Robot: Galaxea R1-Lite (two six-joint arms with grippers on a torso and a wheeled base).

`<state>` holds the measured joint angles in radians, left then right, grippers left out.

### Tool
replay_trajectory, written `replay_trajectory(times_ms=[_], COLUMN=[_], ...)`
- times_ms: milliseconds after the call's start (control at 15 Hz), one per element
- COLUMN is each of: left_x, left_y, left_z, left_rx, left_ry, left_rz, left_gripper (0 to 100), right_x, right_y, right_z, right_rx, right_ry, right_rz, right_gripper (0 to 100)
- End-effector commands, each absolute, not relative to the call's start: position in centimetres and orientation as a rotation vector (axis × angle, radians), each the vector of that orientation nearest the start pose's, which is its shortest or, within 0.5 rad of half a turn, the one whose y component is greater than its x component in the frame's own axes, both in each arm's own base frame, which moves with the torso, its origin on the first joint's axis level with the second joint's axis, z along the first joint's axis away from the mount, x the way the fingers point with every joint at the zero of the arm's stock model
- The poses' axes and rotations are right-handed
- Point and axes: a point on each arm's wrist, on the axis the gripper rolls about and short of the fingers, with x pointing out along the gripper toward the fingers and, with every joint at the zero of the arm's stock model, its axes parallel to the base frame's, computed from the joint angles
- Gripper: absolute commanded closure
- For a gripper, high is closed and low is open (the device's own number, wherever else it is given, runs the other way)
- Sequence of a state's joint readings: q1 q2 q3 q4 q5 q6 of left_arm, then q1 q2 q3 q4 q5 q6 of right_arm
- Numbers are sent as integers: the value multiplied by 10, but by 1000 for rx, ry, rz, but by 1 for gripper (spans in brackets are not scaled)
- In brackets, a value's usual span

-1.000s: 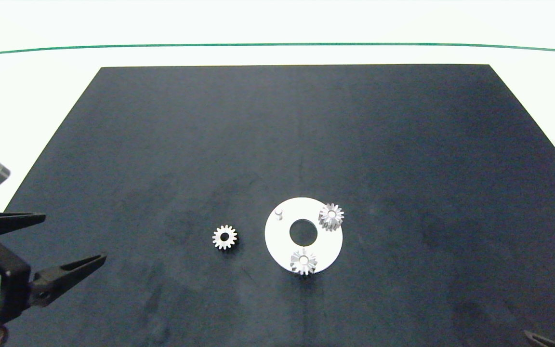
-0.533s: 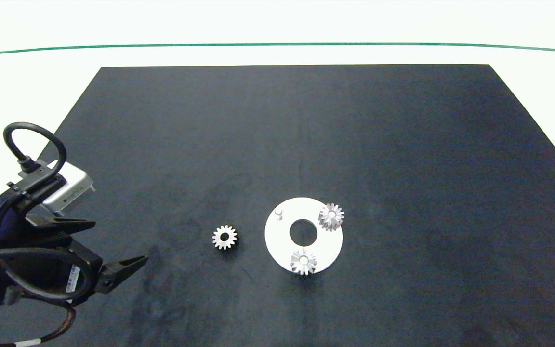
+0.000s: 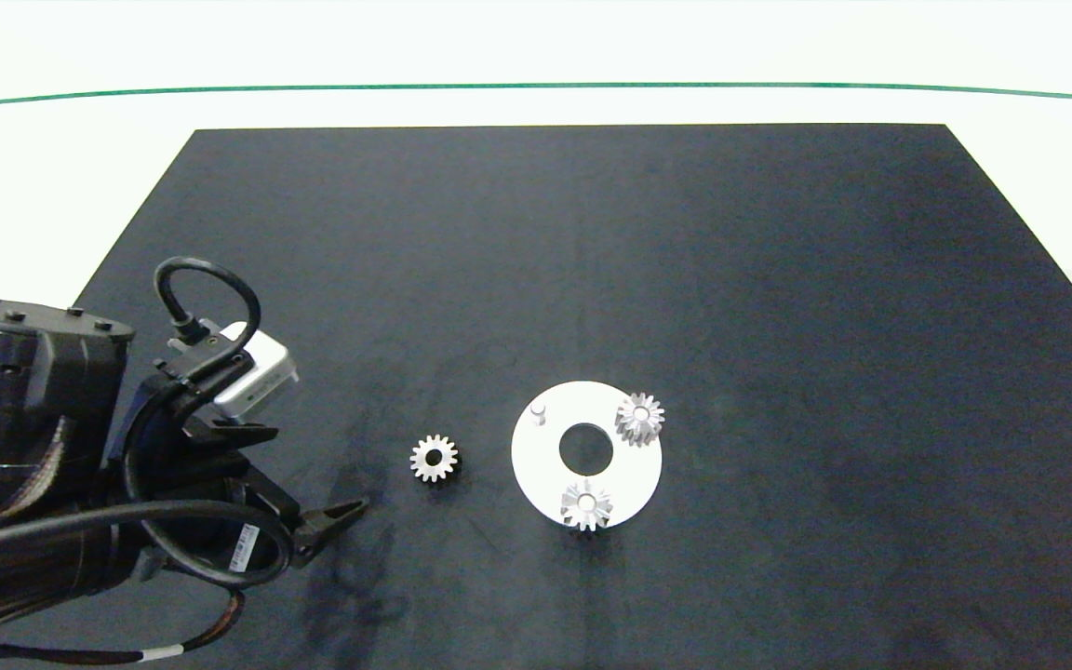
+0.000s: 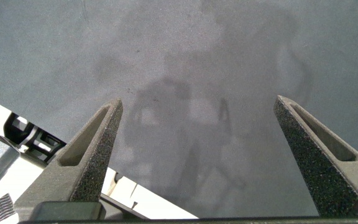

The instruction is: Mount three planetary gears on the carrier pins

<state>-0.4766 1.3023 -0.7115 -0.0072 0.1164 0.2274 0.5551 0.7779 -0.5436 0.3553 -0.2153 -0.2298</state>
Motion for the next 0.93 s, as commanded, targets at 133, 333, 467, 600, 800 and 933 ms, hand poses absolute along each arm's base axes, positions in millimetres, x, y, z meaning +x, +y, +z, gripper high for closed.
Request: replay_trajectory(times_ms=[133, 333, 467, 600, 800, 933], left_x=[180, 185, 191, 199, 205, 210], left_y=[-110, -120, -127, -135, -144, -148], left_z=[185, 183, 179, 174, 175, 173], left_rx=[424, 429, 432, 438, 443, 447], left_ry=[542, 523, 519, 517, 506, 514], left_rz=[-461, -479, -491, -495, -501, -503], left_gripper=[0, 0, 0, 0, 0, 0], right_x=[53, 54, 55, 55, 56, 56], right_y=[27, 28, 28, 29, 29, 29], right_z=[187, 187, 187, 187, 186, 186], right_rx=[-449, -450, -451, -452, -453, -453], right_ry=[517, 520, 523, 526, 529, 529], right_rz=[392, 392, 392, 394, 393, 393], right_gripper=[0, 0, 0, 0, 0, 0])
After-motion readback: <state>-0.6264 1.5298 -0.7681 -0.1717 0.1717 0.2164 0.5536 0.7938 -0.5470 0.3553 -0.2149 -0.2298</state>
